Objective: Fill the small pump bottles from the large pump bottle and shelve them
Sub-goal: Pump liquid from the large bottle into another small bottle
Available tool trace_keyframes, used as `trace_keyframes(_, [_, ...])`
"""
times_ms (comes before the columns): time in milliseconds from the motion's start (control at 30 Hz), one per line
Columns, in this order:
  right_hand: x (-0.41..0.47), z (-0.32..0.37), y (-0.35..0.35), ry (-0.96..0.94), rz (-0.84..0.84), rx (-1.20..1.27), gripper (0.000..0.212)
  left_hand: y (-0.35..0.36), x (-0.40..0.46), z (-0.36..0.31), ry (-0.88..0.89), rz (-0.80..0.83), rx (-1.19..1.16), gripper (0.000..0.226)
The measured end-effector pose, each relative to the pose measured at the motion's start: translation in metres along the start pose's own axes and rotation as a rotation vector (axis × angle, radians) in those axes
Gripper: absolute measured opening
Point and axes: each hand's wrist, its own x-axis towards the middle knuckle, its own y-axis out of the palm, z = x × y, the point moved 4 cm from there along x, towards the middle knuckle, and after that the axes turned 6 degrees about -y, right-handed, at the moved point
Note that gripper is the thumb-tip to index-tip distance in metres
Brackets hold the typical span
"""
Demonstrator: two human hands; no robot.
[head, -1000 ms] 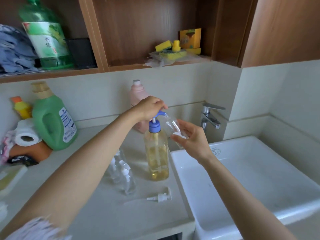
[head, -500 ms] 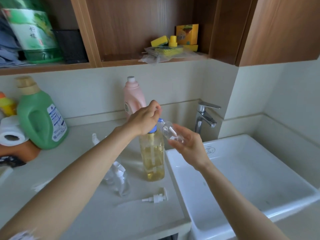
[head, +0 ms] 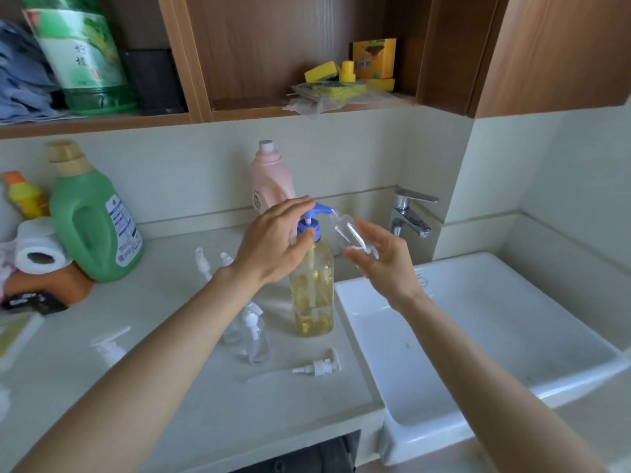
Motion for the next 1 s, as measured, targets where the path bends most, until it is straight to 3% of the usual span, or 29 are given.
trace_keyframes(333, [-0.004, 0.005, 0.001, 0.033, 0.01, -0.009, 0.047, -0.006, -0.002, -0.007, -0.036, 0.047, 0.009, 0.074])
trace_keyframes(467, [-0.001, 0.01, 0.0, 0.021, 0.016, 0.025, 0.038, -0.012, 0.006, -0.015, -0.051, 0.045, 0.043, 0.062])
trace_keyframes(767, [0.002, 0.001, -0.003, 0.004, 0.011, -0.063, 0.043, 0.009, -0.01, -0.009, -0.024, -0.15, 0.009, 0.049])
trace_keyframes(1000, [-0.001, 0.0, -0.002, 0.037, -0.01, -0.04, 0.05, -0.002, -0.005, -0.014, -0.058, -0.075, -0.065, 0.061])
